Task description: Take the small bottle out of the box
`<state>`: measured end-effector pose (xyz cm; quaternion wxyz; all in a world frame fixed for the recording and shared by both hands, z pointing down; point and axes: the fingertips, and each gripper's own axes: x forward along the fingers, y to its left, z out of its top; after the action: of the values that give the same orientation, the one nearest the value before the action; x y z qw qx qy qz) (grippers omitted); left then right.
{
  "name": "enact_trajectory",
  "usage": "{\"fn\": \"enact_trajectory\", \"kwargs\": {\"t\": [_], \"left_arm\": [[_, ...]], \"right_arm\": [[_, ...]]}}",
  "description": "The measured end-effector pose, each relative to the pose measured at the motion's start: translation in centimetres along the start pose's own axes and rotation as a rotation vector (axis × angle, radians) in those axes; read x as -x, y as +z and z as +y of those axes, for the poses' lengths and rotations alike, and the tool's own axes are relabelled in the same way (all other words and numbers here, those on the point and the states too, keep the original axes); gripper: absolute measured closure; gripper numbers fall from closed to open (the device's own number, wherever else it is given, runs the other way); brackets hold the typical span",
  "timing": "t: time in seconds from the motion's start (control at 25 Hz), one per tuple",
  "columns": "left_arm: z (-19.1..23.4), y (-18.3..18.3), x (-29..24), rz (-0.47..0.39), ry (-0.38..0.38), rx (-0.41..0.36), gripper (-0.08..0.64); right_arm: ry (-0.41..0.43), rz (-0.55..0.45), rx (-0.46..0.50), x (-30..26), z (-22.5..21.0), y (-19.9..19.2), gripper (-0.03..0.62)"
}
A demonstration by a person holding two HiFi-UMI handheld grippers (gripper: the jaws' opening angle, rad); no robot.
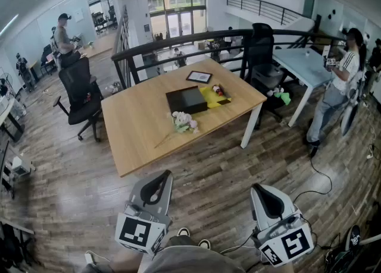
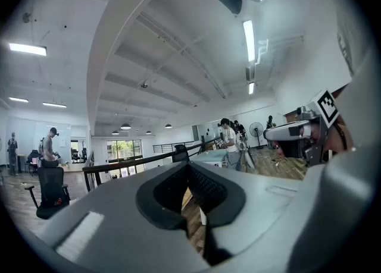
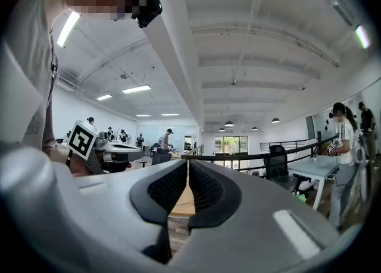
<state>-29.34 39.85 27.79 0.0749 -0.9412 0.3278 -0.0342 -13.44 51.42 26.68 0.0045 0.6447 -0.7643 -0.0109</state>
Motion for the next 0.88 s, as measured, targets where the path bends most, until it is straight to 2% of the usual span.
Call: {"fn": "enact_trajectory", "kwargs": {"t": [0.72,0.88], "left_arm": [[-0.6,0.7,-0.4,-0.014,-0.012,-0.01,0.56],[-0.5,0.4,-1.4,-0.018,-0.019,-0.007,0.56]], "right_arm": [[0.025,-0.011,-0.031,0.1,0.7,-0.8,0.571],[0.009,-0.031,-0.052,-0.6,0.0,-0.9,0.561]]}}
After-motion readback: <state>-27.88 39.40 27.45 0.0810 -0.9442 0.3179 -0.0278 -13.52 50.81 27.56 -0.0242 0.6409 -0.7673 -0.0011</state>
